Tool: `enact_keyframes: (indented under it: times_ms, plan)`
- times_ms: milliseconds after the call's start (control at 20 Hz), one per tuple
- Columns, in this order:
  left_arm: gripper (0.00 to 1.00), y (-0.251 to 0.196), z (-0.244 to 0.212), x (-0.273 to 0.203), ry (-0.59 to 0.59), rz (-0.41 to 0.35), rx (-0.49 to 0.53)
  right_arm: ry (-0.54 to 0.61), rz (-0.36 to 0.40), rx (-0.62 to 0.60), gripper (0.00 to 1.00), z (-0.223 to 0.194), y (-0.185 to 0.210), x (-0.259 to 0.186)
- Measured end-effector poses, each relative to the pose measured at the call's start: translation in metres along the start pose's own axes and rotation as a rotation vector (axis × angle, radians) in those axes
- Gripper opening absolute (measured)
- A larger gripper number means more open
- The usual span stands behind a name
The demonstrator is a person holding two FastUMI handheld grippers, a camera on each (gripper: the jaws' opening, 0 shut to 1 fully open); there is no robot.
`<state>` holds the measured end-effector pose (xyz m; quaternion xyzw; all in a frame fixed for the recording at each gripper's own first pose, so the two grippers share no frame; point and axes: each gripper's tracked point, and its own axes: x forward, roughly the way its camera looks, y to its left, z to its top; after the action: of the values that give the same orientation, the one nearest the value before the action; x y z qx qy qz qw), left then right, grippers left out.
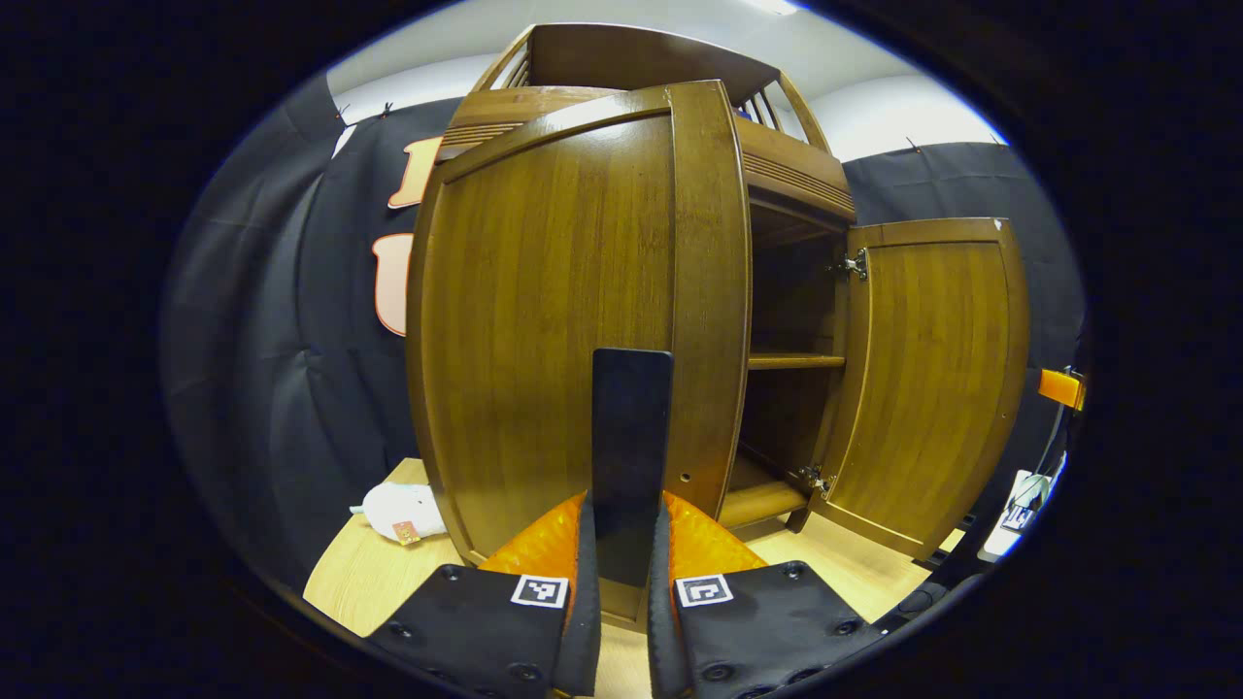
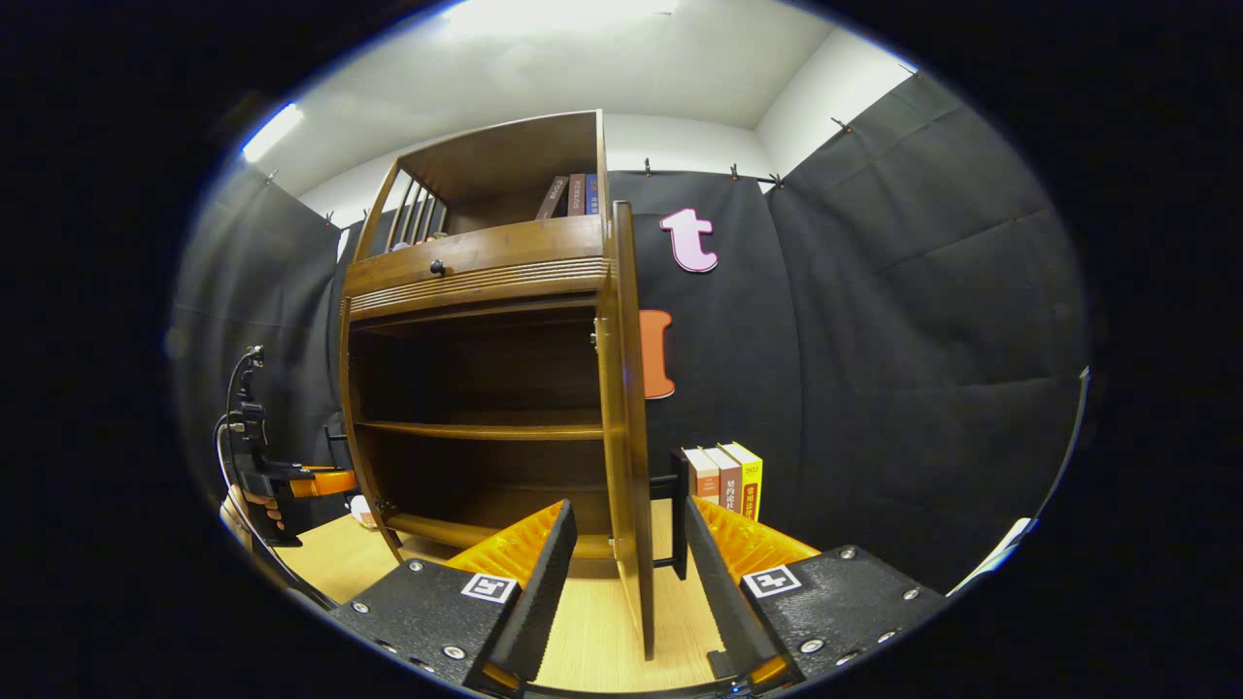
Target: Open the right door of the double-door shoe cabinet with the right hand, and open the left door with the left hand.
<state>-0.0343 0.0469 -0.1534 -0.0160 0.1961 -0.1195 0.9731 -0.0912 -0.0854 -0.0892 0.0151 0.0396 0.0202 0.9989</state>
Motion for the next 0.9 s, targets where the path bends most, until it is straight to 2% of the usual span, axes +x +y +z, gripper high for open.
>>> enact_keyframes:
  times_ms: [350, 400, 650, 700, 900]
  plan:
    - [0.26, 0.032, -0.001, -0.035, -0.012, 0.043, 0.005, -0.014, 0.045, -0.012, 0.7, 0.007, 0.033, 0.001]
    - [0.18, 0.035, -0.001, -0.038, -0.016, 0.045, 0.004, -0.016, 0.051, -0.009, 0.7, 0.009, 0.035, -0.001]
    - [0.18, 0.057, -0.004, -0.057, -0.02, 0.065, 0.0, -0.011, 0.073, -0.001, 0.7, 0.008, 0.053, 0.003]
    - [0.22, 0.062, -0.003, -0.061, -0.024, 0.073, 0.004, -0.01, 0.079, 0.003, 0.7, 0.007, 0.057, 0.004]
    - [0.19, 0.084, -0.003, -0.076, -0.027, 0.107, 0.013, -0.014, 0.098, 0.011, 0.7, 0.01, 0.071, 0.007]
